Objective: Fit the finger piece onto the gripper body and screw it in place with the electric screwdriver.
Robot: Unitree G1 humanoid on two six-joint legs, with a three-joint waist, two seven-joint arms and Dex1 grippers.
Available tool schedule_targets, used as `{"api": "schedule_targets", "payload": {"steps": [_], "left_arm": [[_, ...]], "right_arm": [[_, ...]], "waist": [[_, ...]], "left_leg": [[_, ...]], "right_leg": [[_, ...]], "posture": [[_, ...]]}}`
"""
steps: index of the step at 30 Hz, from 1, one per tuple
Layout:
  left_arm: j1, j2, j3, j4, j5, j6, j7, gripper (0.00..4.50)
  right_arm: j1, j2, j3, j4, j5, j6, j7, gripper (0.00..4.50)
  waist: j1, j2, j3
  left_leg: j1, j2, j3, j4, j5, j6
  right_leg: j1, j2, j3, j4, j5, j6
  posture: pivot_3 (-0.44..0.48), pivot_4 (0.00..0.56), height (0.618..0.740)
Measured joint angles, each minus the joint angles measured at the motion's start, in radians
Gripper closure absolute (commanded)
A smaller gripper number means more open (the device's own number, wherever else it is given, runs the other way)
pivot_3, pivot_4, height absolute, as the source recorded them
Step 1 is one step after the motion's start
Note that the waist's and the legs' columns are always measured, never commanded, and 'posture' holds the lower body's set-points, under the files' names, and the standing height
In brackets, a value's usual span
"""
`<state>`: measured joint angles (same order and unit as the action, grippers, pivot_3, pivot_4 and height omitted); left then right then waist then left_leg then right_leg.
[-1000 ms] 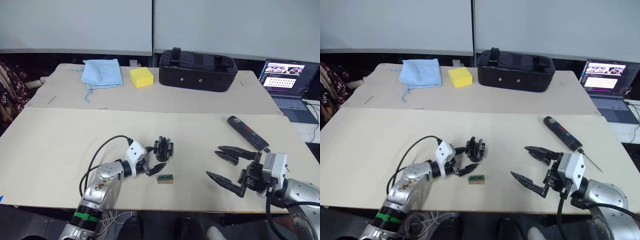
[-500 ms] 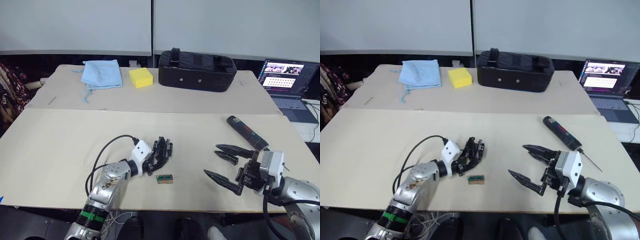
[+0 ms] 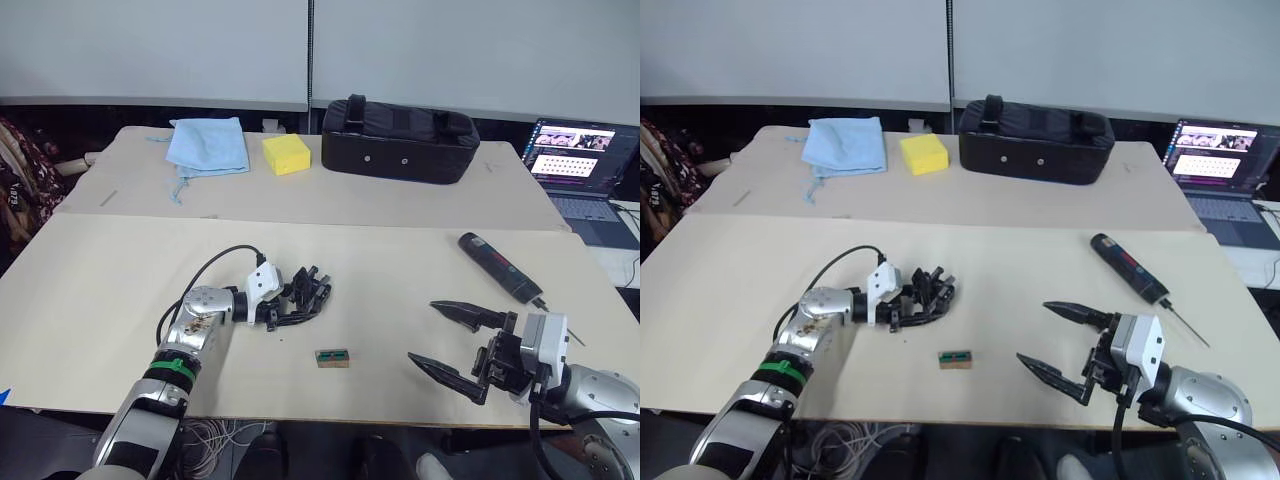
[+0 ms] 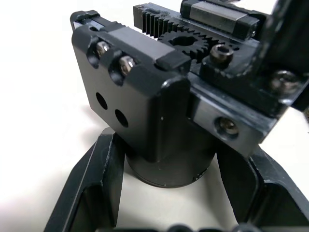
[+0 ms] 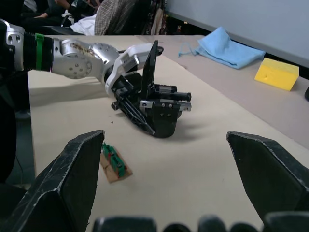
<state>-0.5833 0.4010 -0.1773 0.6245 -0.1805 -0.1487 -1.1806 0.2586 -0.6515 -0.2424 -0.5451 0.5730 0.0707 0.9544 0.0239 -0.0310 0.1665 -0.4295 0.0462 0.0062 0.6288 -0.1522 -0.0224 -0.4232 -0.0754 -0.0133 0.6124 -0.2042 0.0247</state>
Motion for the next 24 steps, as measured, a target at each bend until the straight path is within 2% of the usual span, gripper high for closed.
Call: {"api": "schedule_targets", "payload": {"steps": [2,3,8,12,17,24], "left_arm": [[0.0,-0.008,0.008,0.012,0.001,-0.011,0.002,0.34],[0.0,-0.01,0.012,0.015,0.001,-0.015,0.007,0.07],[0.07,-0.009,0.063,-0.064,-0.026,0.028,0.035,0.07],[0.206,0.016,0.098,-0.259,-0.065,0.135,0.082,0.07],[0.33,-0.003,0.1,-0.477,-0.064,0.267,0.211,0.07],[0.383,-0.123,0.068,-0.638,-0.009,0.411,0.474,0.07]], "right_arm": [[0.009,0.0,0.0,-0.002,0.0,0.0,-0.001,0.0],[0.013,0.0,0.0,-0.003,0.0,0.0,-0.001,0.0],[0.021,0.001,0.0,-0.006,0.0,0.0,-0.004,0.0],[0.007,0.001,-0.001,-0.004,-0.001,0.0,-0.005,0.0],[-0.021,-0.008,-0.001,0.007,0.0,0.001,0.006,0.0],[-0.036,-0.01,0.0,0.015,0.0,0.004,0.016,0.0]], "waist": [[0.001,0.0,0.0],[0.002,0.0,0.0],[-0.009,0.0,0.0],[-0.019,0.001,0.0],[-0.01,0.001,0.0],[-0.007,0.001,0.0]], "left_leg": [[0.0,0.0,0.0,0.0,0.0,0.0],[0.001,0.0,0.0,0.0,0.0,0.0],[0.002,0.001,0.0,0.0,0.0,0.0],[0.005,0.002,0.0,-0.001,0.0,0.0],[0.005,0.001,0.0,-0.001,-0.001,-0.002],[0.004,0.0,0.0,-0.001,-0.001,-0.001]], "right_leg": [[0.0,0.0,0.0,0.0,0.0,0.0],[0.0,0.0,0.0,0.001,0.0,0.0],[0.001,0.0,0.0,0.001,0.0,0.0],[0.001,0.001,0.001,0.002,0.0,-0.001],[0.002,0.0,0.0,0.002,-0.001,-0.001],[0.002,0.0,0.001,0.001,0.0,0.0]], "posture": [[0.0,0.15,0.74],[0.0,0.15,0.74],[0.0,0.15,0.74],[0.0,0.15,0.74],[0.0,0.15,0.74],[0.0,0.15,0.74]]}}
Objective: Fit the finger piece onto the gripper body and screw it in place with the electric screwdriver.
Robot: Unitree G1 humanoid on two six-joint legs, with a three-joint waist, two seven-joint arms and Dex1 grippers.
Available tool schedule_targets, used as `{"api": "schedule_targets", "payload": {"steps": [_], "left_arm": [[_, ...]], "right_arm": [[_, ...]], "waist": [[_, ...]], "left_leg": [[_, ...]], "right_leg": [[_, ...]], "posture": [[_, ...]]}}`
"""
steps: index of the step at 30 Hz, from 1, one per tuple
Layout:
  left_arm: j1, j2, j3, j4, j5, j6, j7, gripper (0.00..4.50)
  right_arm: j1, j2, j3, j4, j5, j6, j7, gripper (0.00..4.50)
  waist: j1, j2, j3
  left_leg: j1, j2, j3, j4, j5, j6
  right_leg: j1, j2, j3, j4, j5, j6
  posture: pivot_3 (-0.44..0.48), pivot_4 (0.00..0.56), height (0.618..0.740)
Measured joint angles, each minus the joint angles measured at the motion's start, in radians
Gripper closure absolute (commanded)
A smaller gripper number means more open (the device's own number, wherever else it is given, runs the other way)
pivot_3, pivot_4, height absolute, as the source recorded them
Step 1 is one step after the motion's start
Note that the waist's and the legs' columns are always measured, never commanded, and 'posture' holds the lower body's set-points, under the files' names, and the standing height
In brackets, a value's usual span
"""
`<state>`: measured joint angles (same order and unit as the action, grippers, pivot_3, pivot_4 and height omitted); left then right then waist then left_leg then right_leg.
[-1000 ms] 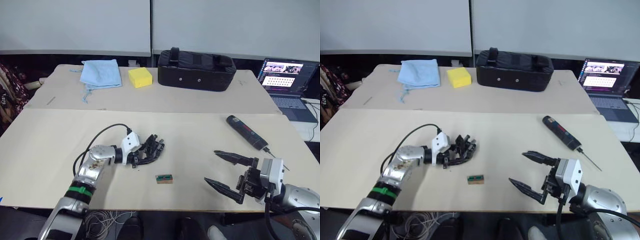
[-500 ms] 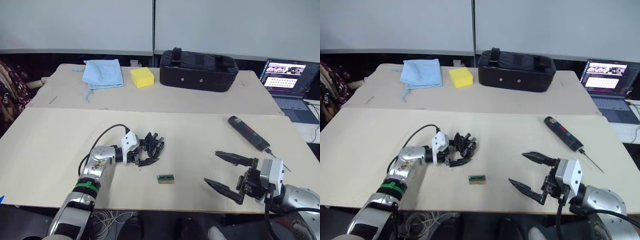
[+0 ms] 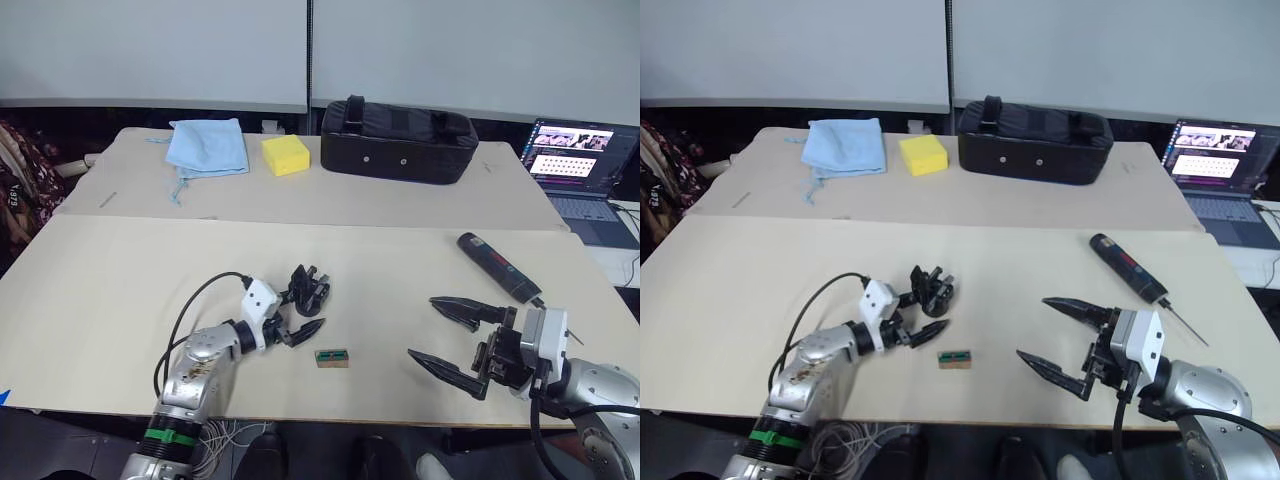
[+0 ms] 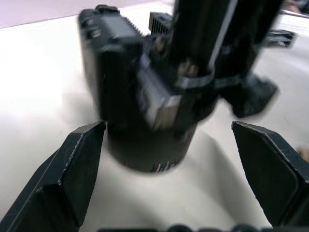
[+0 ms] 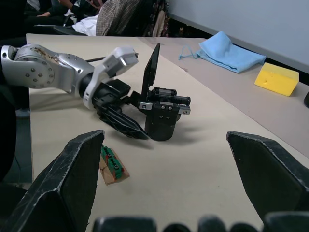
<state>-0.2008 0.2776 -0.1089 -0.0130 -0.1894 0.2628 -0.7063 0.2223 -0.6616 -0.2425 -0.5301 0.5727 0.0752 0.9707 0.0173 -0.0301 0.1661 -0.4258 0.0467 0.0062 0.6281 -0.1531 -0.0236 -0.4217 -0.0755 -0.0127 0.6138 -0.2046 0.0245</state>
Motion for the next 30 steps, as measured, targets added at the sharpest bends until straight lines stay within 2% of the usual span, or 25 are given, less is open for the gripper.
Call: {"api": "schedule_targets", "payload": {"steps": [4,7,9,10,15,22,27,30], "left_arm": [[0.004,-0.047,-0.03,-0.01,0.035,0.011,0.075,0.07],[0.004,-0.047,-0.038,-0.014,0.048,0.011,0.102,0.87],[0.004,-0.039,-0.04,-0.014,0.05,0.007,0.103,1.83],[0.004,-0.033,-0.039,-0.011,0.048,0.002,0.097,2.16],[-0.043,0.007,-0.038,0.07,0.029,-0.06,0.013,2.17],[-0.265,0.082,-0.074,0.377,0.012,-0.213,-0.307,2.17],[-0.39,0.074,-0.088,0.597,0.048,-0.38,-0.404,2.17],[-0.419,0.065,-0.088,0.667,0.053,-0.44,-0.447,2.17]], "right_arm": [[0.001,0.0,0.005,0.0,0.0,0.001,-0.002,0.0],[0.001,0.0,0.007,0.0,0.0,0.002,-0.004,0.0],[0.001,0.0,0.007,0.0,0.0,0.004,-0.006,0.0],[0.001,0.0,0.007,0.0,0.0,0.004,-0.007,0.0],[0.002,0.0,0.006,0.0,0.0,0.006,-0.01,0.0],[0.004,0.0,0.005,0.0,0.0,0.016,-0.012,0.0],[0.013,-0.001,0.004,-0.001,0.0,0.018,-0.015,0.0],[0.024,-0.001,0.004,-0.005,0.0,0.021,-0.018,0.0]], "waist": [[-0.001,0.0,0.0],[0.0,0.001,-0.001],[-0.001,0.001,-0.001],[-0.001,0.001,-0.001],[-0.004,0.002,-0.001],[0.0,0.002,-0.001],[0.003,0.002,-0.001],[0.004,0.002,-0.001]], "left_leg": [[0.0,0.0,0.0,0.0,0.0,0.0],[0.0,-0.001,0.0,0.0,0.0,0.0],[0.0,0.0,0.0,0.0,0.0,0.0],[0.001,0.0,0.0,0.0,0.0,-0.001],[0.001,0.0,0.0,0.0,-0.001,-0.001],[-0.002,-0.001,0.0,0.001,0.0,0.001],[-0.004,-0.001,0.0,0.002,0.0,0.003],[-0.004,-0.001,0.0,0.002,0.0,0.003]], "right_leg": [[0.0,0.0,0.0,0.0,0.0,0.0],[0.001,0.0,0.0,0.0,0.0,0.0],[0.0,0.0,0.0,0.0,0.0,0.0],[0.0,0.0,0.0,0.0,0.0,0.0],[0.0,0.0,0.0,0.001,0.0,0.0],[-0.001,0.0,0.0,-0.001,0.0,0.0],[-0.002,0.0,0.0,-0.001,0.0,0.001],[-0.002,0.0,0.0,-0.001,0.0,0.001]], "posture": [[0.0,0.15,0.74],[0.0,0.15,0.74],[0.0,0.15,0.74],[0.0,0.15,0.74],[0.0,0.15,0.74],[0.0,0.15,0.74],[0.0,0.15,0.74],[0.0,0.15,0.74]]}}
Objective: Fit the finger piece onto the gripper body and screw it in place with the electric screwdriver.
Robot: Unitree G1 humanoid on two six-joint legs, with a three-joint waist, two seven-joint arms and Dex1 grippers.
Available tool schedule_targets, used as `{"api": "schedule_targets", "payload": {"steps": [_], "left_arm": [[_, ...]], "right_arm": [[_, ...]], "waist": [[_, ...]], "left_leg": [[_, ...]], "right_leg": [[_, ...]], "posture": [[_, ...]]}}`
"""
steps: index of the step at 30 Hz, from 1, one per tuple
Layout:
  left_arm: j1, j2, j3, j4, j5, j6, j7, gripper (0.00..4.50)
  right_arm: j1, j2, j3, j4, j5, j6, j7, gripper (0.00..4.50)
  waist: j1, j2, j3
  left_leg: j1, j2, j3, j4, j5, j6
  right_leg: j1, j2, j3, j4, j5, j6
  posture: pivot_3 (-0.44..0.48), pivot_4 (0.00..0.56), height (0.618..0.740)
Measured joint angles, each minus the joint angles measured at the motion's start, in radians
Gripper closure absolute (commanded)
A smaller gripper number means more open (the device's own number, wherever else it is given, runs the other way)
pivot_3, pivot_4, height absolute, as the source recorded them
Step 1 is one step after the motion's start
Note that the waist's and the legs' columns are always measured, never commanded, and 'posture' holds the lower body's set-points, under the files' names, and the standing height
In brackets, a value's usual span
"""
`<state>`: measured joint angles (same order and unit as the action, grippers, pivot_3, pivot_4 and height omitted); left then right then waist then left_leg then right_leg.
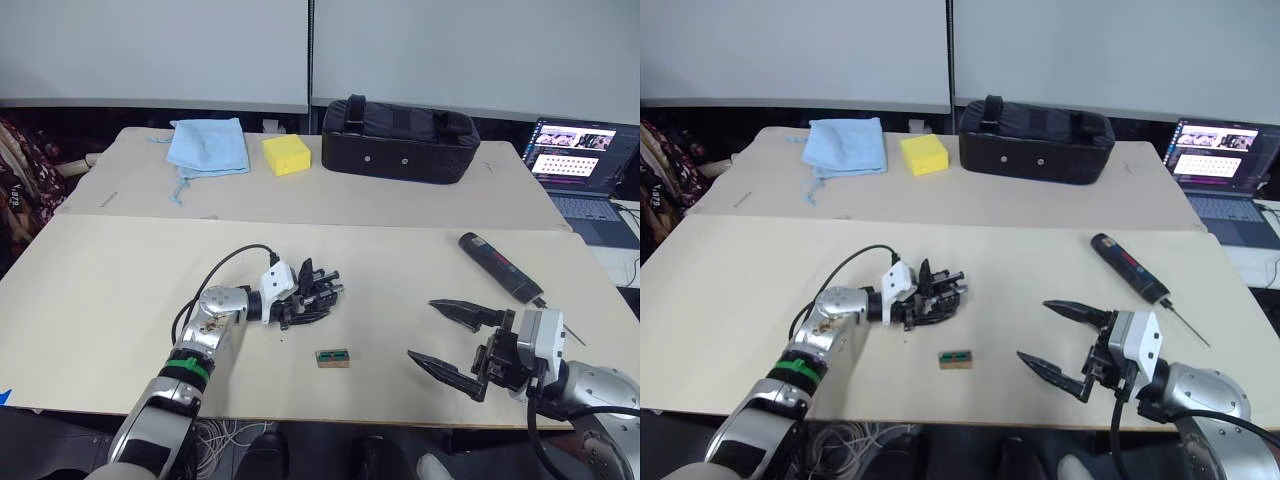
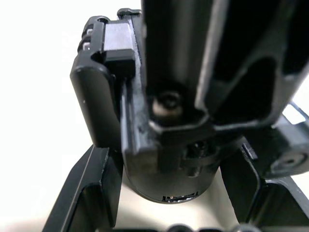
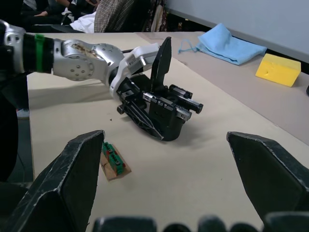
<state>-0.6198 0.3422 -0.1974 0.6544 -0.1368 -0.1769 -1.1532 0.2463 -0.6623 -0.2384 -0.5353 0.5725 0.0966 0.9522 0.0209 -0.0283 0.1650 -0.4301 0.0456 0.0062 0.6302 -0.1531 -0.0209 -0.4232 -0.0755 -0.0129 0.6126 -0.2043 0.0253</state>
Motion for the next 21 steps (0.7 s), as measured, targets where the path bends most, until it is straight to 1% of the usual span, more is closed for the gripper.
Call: {"api": "schedule_targets", "payload": {"steps": [3,5,6,7,8,10,14,17,21], "left_arm": [[-0.015,-0.008,0.005,0.038,-0.002,-0.008,-0.023,2.17],[-0.015,-0.011,0.009,0.042,-0.002,-0.006,-0.024,1.12],[-0.014,-0.012,0.011,0.041,-0.001,-0.005,-0.021,0.75],[-0.009,-0.012,0.015,0.037,-0.001,-0.004,-0.016,0.22],[-0.001,-0.012,0.02,0.028,-0.002,-0.003,-0.013,0.1],[0.028,-0.007,0.029,-0.011,-0.005,0.005,-0.003,0.1],[0.142,0.003,0.045,-0.176,-0.024,0.056,0.035,0.1],[0.249,0.005,0.067,-0.342,-0.035,0.154,0.118,0.1],[0.35,0.003,0.076,-0.507,-0.041,0.266,0.228,0.1]], "right_arm": [[0.006,0.0,-0.001,-0.01,0.0,0.001,-0.002,0.0],[0.013,0.0,-0.002,-0.014,0.0,0.001,-0.002,0.0],[0.014,0.0,-0.002,-0.015,0.0,0.001,-0.002,0.0],[0.014,0.0,-0.002,-0.015,0.0,0.001,-0.002,0.0],[0.014,0.0,-0.002,-0.015,0.0,0.001,-0.002,0.0],[0.012,0.0,-0.002,-0.015,0.0,0.001,-0.002,0.0],[0.0,0.0,-0.003,-0.012,0.0,0.001,0.003,0.0],[0.0,-0.002,-0.004,-0.007,0.001,0.001,0.009,0.0],[-0.004,-0.011,-0.004,-0.004,0.002,0.002,0.013,0.0]], "waist": [[0.0,0.0,0.0],[0.001,0.0,0.0],[0.001,0.0,0.0],[0.0,0.0,0.0],[0.0,0.0,0.0],[-0.003,0.0,0.0],[-0.01,0.0,0.0],[-0.011,0.0,0.0],[-0.009,0.0,0.0]], "left_leg": [[0.0,0.0,0.0,0.0,0.0,0.0],[0.0,0.0,0.0,0.0,0.0,0.0],[0.0,0.0,0.0,0.0,0.0,0.0],[0.001,0.0,0.0,0.0,0.0,0.0],[0.001,0.0,0.0,0.0,0.0,0.0],[0.001,0.0,0.0,0.0,0.0,0.0],[0.003,0.001,0.0,-0.001,0.0,0.0],[0.004,0.002,0.0,-0.001,0.0,0.0],[0.005,0.002,0.0,-0.001,-0.001,-0.001]], "right_leg": [[0.0,0.0,0.0,0.0,0.0,0.0],[0.001,0.0,0.0,0.0,0.0,0.0],[0.001,0.0,0.0,0.0,0.0,0.0],[0.001,0.0,0.0,0.0,0.0,0.0],[0.001,0.0,0.0,0.0,0.0,0.0],[0.001,0.0,0.0,0.001,0.0,0.0],[0.001,0.0,0.0,0.001,0.0,0.0],[0.002,0.0,0.001,0.001,0.0,0.0],[0.002,0.0,0.0,0.001,0.0,0.0]], "posture": [[0.0,0.15,0.74],[0.0,0.15,0.74],[0.0,0.15,0.74],[0.0,0.15,0.74],[0.0,0.15,0.74],[0.0,0.15,0.74],[0.0,0.15,0.74],[0.0,0.15,0.74],[0.0,0.15,0.74]]}}
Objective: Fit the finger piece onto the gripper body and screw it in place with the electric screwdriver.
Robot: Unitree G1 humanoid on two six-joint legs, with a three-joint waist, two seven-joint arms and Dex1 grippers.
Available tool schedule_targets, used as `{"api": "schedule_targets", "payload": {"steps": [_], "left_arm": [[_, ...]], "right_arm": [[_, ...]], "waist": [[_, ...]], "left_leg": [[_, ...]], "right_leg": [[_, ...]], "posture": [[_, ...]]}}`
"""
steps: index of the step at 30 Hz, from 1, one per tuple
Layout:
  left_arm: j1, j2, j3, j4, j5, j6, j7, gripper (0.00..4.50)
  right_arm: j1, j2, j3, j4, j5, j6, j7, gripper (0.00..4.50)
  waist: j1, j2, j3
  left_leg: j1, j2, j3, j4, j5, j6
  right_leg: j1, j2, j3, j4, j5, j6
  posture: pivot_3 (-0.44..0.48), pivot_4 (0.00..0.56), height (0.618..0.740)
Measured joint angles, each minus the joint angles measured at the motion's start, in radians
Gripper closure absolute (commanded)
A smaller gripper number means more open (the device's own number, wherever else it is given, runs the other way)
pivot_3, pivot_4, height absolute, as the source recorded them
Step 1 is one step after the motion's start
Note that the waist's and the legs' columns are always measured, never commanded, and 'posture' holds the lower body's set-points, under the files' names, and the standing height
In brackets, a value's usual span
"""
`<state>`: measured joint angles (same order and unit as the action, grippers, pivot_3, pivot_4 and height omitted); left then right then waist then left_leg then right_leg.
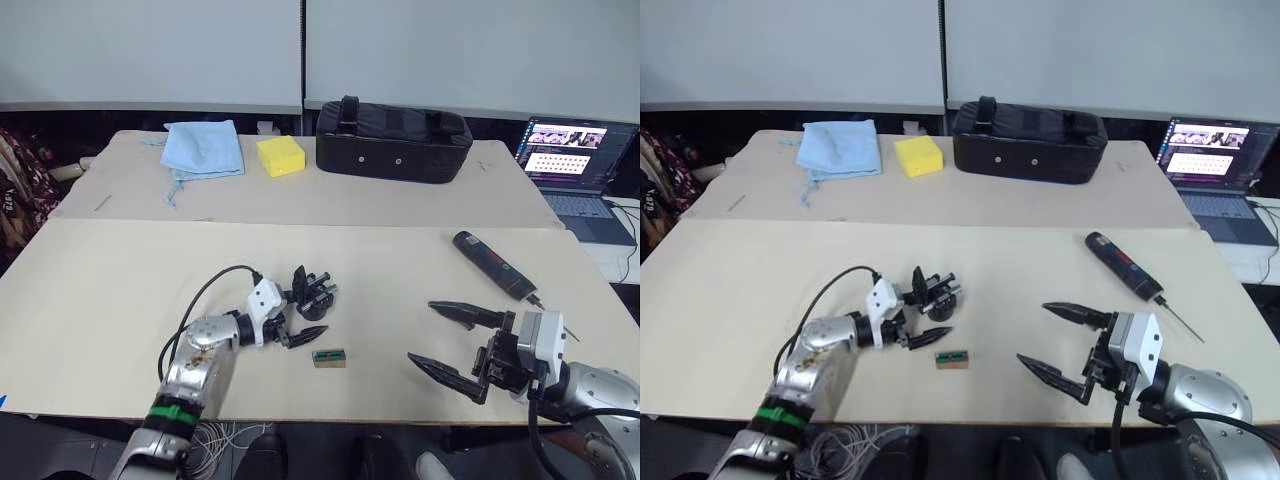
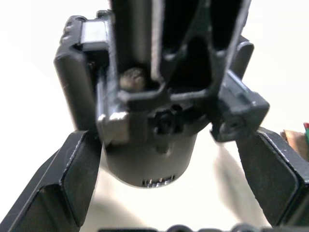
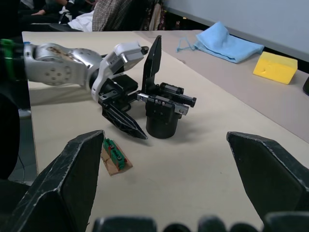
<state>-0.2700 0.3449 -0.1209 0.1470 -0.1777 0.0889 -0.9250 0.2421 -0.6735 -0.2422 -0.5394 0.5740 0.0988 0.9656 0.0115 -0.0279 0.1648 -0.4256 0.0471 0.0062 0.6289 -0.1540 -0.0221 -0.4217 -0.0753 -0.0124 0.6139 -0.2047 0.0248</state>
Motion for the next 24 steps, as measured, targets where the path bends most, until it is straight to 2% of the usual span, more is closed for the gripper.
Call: {"api": "schedule_targets", "payload": {"steps": [8,11,14,19,21,24], "left_arm": [[0.077,-0.092,-0.02,-0.159,0.054,0.132,0.232,0.1],[0.084,-0.112,-0.036,-0.187,0.061,0.171,0.285,0.97],[0.087,-0.111,-0.035,-0.205,0.06,0.196,0.313,2.2],[0.074,-0.072,-0.04,-0.2,0.053,0.189,0.269,2.19],[0.043,-0.038,-0.047,-0.154,0.051,0.144,0.213,2.19],[-0.044,0.011,-0.053,-0.015,0.026,0.048,0.065,2.19]], "right_arm": [[-0.022,-0.005,0.0,0.015,0.001,0.001,0.016,0.0],[-0.023,-0.005,0.0,0.019,0.001,0.001,0.017,0.0],[-0.023,-0.005,0.0,0.021,0.001,0.001,0.017,0.0],[-0.034,-0.005,0.001,0.025,0.001,0.001,0.017,0.0],[-0.036,-0.005,0.002,0.03,0.0,0.001,0.017,0.0],[-0.035,-0.005,0.004,0.032,0.0,0.001,0.017,0.0]], "waist": [[0.003,0.0,0.0],[0.003,0.0,0.0],[0.001,0.0,0.0],[0.001,0.0,0.0],[0.001,0.0,0.0],[0.002,0.0,0.0]], "left_leg": [[-0.001,-0.001,0.0,0.0,0.0,0.0],[0.0,-0.001,0.0,0.0,0.0,0.0],[0.0,-0.001,0.0,0.0,0.0,-0.001],[0.0,-0.001,0.0,0.0,0.0,-0.001],[-0.001,-0.001,0.0,0.0,0.0,-0.001],[-0.001,-0.001,0.0,0.0,0.0,0.0]], "right_leg": [[0.0,-0.001,0.0,-0.001,0.0,0.0],[0.0,0.0,0.0,-0.001,0.0,0.0],[0.0,0.0,0.0,0.0,0.0,0.0],[-0.001,0.0,0.0,-0.001,0.0,0.0],[-0.001,0.0,0.0,0.0,0.0,0.0],[-0.001,0.0,0.0,-0.001,0.0,0.0]], "posture": [[0.0,0.15,0.74],[0.0,0.15,0.74],[0.0,0.15,0.74],[0.0,0.15,0.74],[0.0,0.15,0.74],[0.0,0.15,0.74]]}}
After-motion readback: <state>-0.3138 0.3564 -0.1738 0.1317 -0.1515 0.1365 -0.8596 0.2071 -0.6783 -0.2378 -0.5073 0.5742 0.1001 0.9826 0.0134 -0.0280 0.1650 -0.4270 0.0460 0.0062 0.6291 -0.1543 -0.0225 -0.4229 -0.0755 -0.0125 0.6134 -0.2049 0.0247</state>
